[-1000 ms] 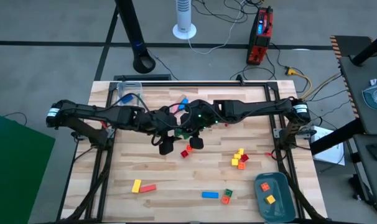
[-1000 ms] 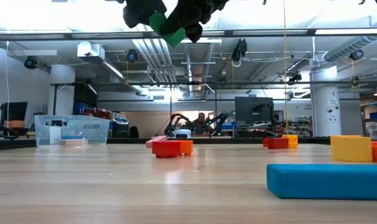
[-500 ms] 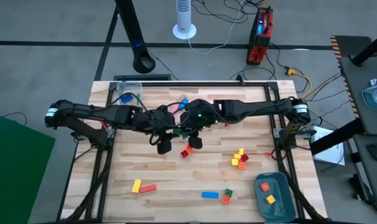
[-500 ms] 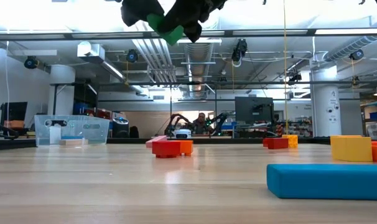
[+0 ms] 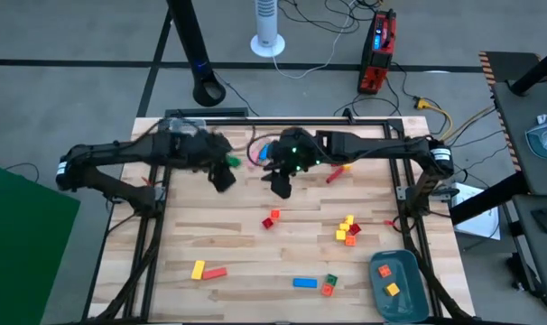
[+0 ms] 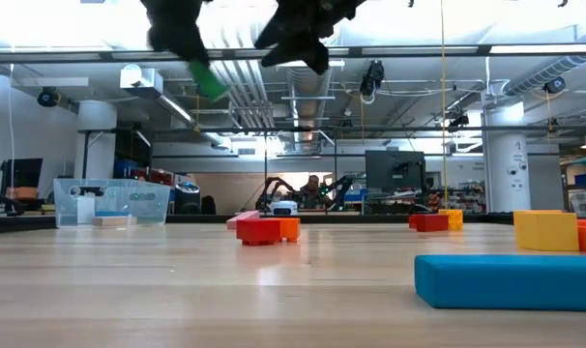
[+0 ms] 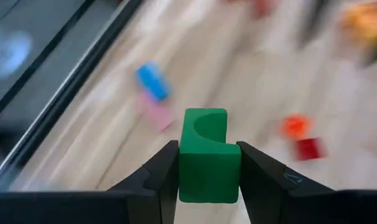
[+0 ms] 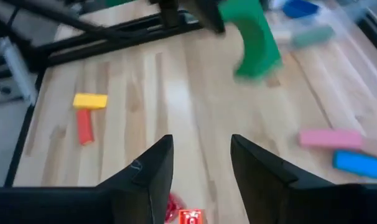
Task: Sort blocks by size
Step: Put the green arch shaped wooden block into the transparent bin, then put the yellow rectangular wooden block into the transparent bin
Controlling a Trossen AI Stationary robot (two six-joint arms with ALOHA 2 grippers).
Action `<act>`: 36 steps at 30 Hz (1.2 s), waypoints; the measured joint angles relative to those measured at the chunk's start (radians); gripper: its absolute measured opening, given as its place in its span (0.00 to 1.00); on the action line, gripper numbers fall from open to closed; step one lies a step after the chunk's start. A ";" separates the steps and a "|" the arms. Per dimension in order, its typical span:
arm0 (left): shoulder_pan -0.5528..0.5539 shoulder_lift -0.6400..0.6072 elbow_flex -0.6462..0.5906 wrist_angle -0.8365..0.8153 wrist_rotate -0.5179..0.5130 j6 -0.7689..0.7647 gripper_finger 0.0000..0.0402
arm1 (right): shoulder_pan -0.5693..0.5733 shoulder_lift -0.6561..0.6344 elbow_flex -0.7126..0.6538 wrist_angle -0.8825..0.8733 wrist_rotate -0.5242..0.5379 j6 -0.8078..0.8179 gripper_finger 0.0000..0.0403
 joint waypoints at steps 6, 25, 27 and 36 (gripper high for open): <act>0.318 0.033 -0.001 -0.376 -0.016 -0.223 0.30 | -0.037 -0.018 0.000 -0.038 0.000 -0.005 0.38; 0.764 0.207 0.000 -0.347 0.012 -0.071 0.48 | -0.050 -0.018 0.000 -0.051 -0.004 -0.069 0.37; 0.755 0.200 0.000 -0.346 0.014 -0.078 0.49 | -0.050 -0.018 0.000 -0.070 -0.004 -0.075 0.38; 0.571 0.057 0.001 -0.348 0.173 -0.218 0.50 | -0.081 -0.018 0.000 -0.140 0.000 -0.070 0.39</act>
